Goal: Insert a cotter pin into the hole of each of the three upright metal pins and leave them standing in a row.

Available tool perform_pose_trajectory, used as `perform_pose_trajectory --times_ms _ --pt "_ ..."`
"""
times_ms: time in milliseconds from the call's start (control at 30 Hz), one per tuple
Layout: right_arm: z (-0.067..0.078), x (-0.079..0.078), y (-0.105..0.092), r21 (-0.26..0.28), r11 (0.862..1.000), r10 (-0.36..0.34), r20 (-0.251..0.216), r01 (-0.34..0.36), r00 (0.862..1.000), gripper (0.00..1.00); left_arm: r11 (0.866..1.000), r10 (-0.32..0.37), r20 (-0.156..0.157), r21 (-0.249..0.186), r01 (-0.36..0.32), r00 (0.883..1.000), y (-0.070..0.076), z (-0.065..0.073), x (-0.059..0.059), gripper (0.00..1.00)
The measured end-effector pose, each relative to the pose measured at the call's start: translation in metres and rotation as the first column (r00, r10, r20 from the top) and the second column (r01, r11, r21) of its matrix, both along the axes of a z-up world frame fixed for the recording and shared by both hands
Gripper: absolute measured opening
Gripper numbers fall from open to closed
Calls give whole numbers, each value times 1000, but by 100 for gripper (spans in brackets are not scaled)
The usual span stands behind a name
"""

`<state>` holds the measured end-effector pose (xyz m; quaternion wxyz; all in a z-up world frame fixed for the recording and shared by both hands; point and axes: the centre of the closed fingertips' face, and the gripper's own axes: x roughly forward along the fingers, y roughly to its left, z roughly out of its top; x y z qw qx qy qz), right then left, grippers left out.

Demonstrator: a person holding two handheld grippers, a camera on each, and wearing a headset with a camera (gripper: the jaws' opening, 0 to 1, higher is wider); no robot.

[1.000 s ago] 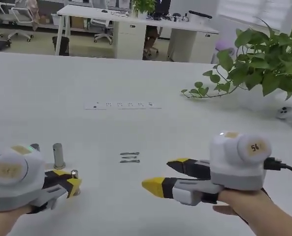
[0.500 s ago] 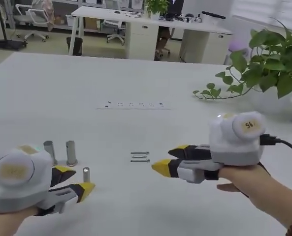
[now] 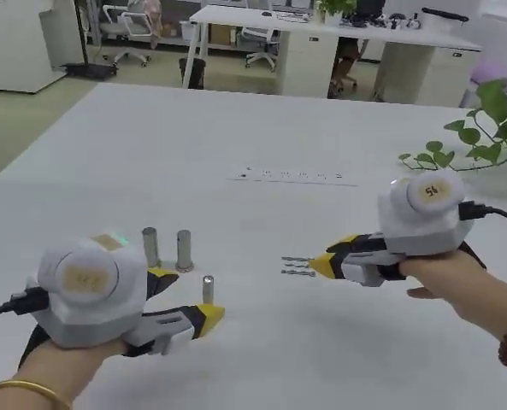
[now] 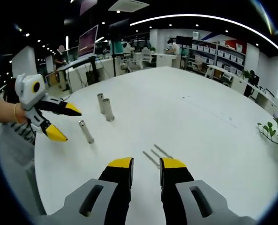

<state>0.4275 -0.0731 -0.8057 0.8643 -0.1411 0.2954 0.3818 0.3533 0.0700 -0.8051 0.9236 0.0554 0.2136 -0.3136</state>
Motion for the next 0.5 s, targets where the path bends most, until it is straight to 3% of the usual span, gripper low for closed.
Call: perform_pose_trajectory --times_ms 167,500 --pt "-13 11 3 -76 996 47 -8 -48 999 21 1000 -10 -5 -2 10 1000 -2 2 -4 52" --pt "-32 27 4 -155 983 92 -52 -99 994 16 1000 -20 -10 7 20 1000 1 5 -9 55"
